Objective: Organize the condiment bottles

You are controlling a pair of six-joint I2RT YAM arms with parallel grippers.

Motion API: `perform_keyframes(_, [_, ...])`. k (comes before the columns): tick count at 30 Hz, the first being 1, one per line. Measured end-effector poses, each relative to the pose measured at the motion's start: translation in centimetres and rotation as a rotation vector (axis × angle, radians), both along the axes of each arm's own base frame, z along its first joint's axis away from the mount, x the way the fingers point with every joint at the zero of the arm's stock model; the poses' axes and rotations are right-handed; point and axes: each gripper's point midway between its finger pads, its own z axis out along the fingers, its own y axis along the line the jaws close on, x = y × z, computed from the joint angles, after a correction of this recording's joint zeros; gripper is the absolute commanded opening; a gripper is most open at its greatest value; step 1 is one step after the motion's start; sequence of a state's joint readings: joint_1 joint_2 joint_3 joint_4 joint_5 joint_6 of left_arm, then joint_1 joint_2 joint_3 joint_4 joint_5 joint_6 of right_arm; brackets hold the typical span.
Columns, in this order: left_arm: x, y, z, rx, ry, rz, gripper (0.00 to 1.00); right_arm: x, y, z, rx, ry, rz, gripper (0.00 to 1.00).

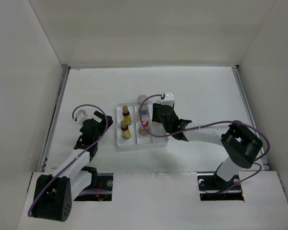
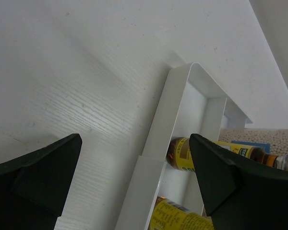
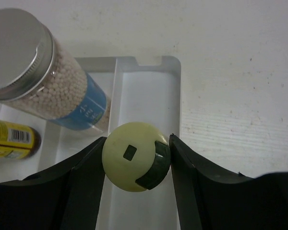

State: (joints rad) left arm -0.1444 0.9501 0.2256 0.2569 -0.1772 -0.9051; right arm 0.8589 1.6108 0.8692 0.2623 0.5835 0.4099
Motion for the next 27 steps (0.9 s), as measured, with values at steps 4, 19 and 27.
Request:
perform_keyframes(4, [0.0,0.0,0.0,0.001,0.0,0.001,1.0,0.3,0.2,0.3,-0.001,-0.016,-0.003,0.88])
perform_keyframes(19, [-0.5,0.7,0.0,0.009,0.021,0.02,1.0,-2.4,-12.9,10.0,0.307,-0.248,-0.232,1.0])
perform_keyframes(27, [-0.1,1.0,0.7,0.011,0.023,0.029,1.0,-4.3,-21.2,1.5,0.353,-0.137,-0.469,0.39])
